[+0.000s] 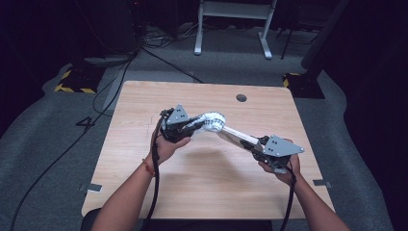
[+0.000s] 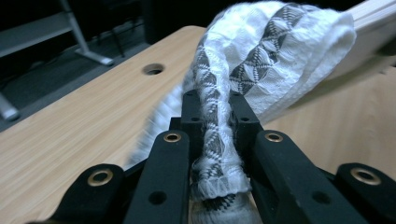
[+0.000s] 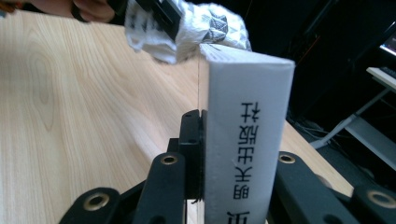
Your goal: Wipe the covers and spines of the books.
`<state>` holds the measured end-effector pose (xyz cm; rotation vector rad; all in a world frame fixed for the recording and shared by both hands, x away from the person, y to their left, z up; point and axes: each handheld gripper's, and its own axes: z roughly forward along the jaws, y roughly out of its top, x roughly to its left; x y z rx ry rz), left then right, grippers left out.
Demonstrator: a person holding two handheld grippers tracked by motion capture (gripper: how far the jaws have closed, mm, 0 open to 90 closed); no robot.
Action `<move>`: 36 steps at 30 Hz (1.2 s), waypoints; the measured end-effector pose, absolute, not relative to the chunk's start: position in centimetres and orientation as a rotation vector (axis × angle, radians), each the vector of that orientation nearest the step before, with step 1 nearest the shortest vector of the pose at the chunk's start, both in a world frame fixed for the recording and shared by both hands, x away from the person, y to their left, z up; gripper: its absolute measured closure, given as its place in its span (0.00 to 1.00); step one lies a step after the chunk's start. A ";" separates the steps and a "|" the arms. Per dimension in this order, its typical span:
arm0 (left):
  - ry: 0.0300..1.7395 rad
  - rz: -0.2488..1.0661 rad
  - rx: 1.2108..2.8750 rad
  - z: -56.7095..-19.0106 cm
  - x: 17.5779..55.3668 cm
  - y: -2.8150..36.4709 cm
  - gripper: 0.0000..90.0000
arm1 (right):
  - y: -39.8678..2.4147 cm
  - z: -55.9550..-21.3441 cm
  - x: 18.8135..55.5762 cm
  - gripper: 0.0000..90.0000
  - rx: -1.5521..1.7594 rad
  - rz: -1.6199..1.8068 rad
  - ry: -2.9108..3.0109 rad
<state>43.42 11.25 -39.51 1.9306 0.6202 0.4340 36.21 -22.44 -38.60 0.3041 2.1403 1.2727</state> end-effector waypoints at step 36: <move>0.499 0.108 1.823 -42.1 44.7 11.0 0.90 | -23.3 -39.5 36.2 0.84 0.316 1.388 2.137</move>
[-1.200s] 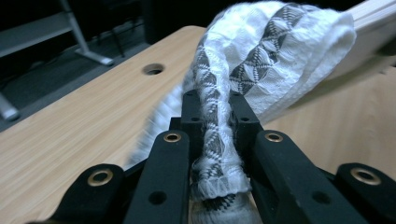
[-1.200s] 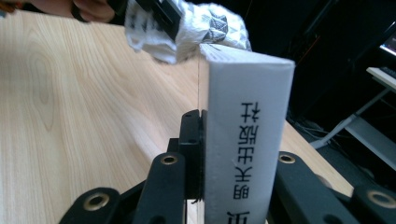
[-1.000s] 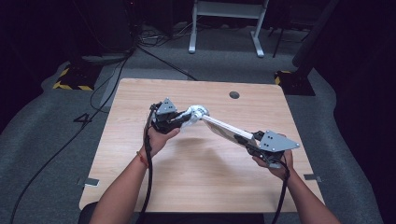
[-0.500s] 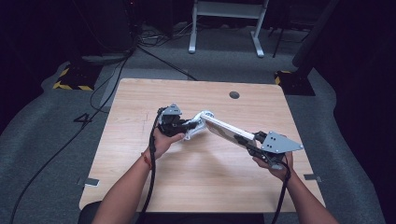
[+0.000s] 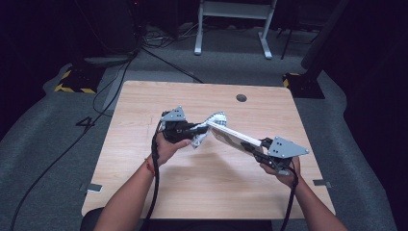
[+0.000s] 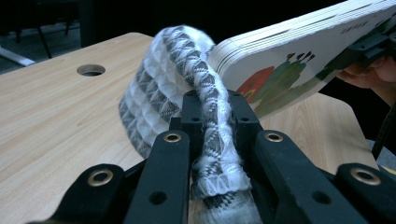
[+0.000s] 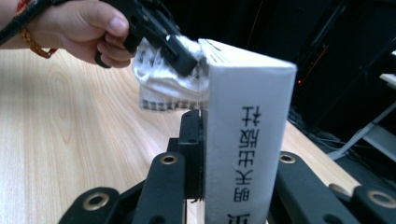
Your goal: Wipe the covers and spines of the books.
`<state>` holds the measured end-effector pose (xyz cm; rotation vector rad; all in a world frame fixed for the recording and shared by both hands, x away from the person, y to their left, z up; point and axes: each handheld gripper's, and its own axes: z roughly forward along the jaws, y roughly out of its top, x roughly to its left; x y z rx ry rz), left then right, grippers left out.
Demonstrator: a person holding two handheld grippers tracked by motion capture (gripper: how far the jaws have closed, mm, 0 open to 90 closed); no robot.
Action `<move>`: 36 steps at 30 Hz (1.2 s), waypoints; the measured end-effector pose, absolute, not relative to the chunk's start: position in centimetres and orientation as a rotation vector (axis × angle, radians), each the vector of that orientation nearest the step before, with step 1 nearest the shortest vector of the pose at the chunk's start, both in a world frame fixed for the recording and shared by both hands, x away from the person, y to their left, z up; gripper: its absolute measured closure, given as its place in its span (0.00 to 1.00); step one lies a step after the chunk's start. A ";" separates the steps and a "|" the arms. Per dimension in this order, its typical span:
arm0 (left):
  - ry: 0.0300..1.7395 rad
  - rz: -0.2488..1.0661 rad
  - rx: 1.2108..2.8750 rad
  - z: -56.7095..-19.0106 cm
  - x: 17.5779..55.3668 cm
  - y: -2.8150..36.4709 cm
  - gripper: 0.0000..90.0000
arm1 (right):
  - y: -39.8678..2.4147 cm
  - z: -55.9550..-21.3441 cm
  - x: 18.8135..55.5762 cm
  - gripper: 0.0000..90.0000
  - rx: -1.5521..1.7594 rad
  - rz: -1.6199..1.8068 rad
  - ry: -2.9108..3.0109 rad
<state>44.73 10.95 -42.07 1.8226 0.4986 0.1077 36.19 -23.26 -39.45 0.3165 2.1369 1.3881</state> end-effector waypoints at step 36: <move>0.463 0.093 1.918 -44.6 44.0 8.2 0.89 | -24.4 -37.6 35.6 0.84 0.372 1.510 2.030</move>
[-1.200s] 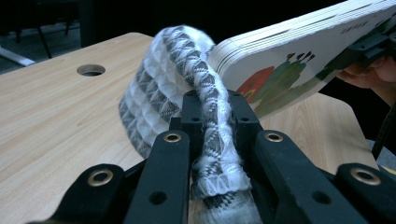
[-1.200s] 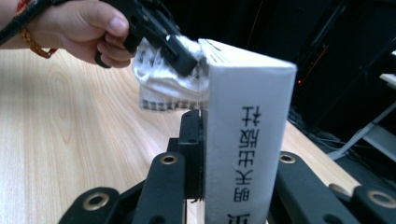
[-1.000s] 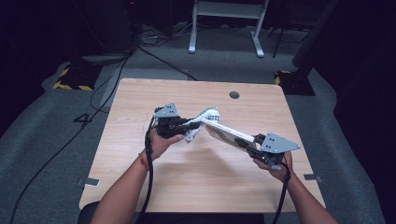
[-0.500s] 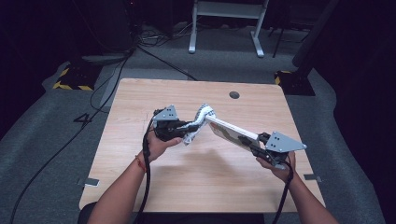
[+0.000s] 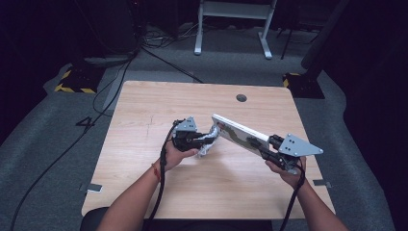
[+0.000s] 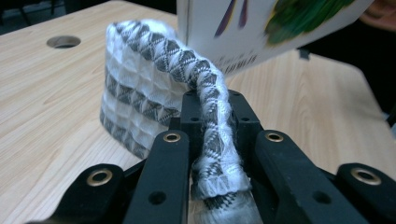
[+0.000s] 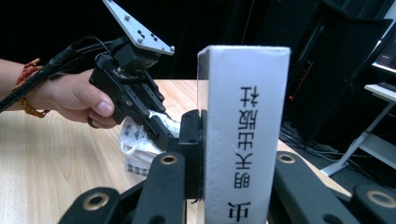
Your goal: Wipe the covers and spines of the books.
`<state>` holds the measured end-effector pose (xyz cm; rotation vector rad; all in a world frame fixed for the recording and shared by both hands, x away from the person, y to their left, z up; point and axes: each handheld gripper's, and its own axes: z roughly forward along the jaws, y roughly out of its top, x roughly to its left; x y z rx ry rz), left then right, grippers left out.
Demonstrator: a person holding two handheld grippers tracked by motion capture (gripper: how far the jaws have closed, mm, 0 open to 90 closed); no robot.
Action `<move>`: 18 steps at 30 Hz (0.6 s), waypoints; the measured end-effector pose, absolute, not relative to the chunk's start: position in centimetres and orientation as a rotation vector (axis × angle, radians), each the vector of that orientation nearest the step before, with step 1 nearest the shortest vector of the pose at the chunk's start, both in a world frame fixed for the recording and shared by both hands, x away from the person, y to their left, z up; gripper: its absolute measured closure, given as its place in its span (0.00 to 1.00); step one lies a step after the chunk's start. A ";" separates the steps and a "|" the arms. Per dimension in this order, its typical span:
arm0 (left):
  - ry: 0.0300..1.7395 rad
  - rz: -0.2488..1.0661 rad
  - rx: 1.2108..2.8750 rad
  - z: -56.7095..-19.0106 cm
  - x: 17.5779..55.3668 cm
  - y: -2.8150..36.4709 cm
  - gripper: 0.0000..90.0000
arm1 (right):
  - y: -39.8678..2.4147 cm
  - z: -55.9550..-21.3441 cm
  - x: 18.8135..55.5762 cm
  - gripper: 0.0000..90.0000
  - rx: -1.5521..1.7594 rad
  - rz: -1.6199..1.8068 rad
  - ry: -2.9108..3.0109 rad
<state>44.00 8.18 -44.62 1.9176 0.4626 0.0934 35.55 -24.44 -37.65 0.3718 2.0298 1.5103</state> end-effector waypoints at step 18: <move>0.343 0.134 1.855 -41.6 42.4 9.1 0.89 | -23.7 -39.1 36.1 0.84 0.379 1.476 2.113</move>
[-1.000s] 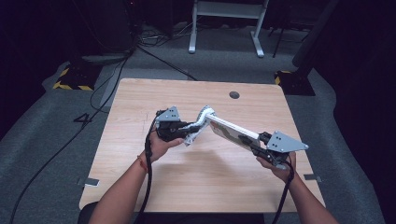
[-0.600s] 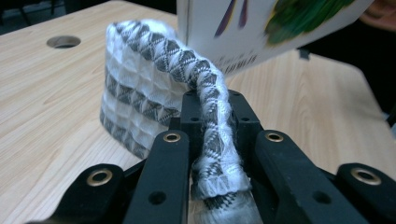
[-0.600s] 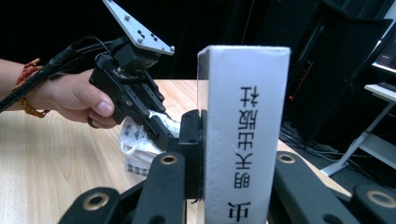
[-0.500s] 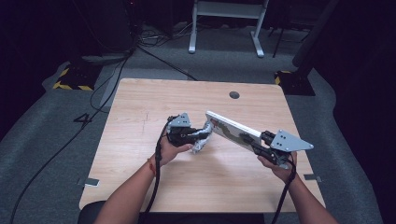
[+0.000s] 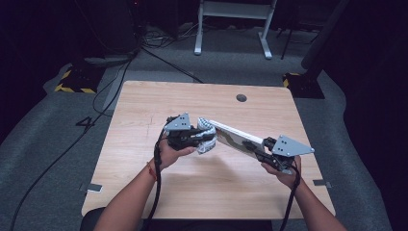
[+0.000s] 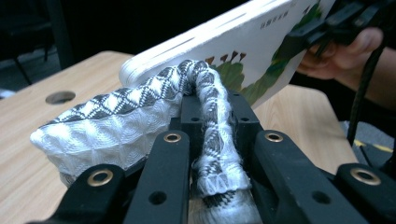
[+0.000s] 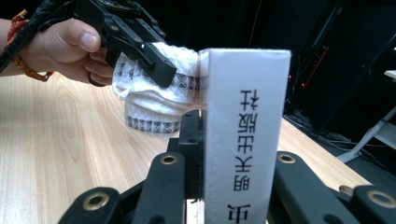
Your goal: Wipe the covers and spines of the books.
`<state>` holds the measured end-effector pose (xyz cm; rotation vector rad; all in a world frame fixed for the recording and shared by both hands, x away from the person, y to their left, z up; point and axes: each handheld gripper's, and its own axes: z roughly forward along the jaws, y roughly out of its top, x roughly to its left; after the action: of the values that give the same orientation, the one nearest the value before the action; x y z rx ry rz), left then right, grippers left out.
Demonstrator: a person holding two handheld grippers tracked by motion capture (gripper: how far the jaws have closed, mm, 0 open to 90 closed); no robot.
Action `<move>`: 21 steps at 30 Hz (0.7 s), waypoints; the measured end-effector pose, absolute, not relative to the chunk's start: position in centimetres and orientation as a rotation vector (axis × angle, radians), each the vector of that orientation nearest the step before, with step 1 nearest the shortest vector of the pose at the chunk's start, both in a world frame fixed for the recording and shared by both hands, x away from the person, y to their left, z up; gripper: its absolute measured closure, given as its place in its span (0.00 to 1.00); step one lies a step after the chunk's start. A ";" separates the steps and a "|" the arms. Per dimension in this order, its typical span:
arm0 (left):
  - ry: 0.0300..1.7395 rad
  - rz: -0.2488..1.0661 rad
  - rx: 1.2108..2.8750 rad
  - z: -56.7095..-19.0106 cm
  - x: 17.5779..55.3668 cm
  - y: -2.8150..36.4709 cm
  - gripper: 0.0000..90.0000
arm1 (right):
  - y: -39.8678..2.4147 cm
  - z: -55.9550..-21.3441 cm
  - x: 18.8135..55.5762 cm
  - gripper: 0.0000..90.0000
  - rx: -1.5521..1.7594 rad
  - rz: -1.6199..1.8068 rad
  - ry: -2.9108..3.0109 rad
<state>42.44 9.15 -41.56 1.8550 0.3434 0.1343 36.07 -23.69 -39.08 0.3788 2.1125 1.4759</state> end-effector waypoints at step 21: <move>0.383 0.035 1.966 -45.6 42.1 4.7 0.90 | -25.0 -37.3 35.9 0.84 0.423 1.556 1.992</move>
<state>42.06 4.74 -45.56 1.9658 0.3833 0.0347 35.87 -24.99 -37.33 0.4234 1.9924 1.5560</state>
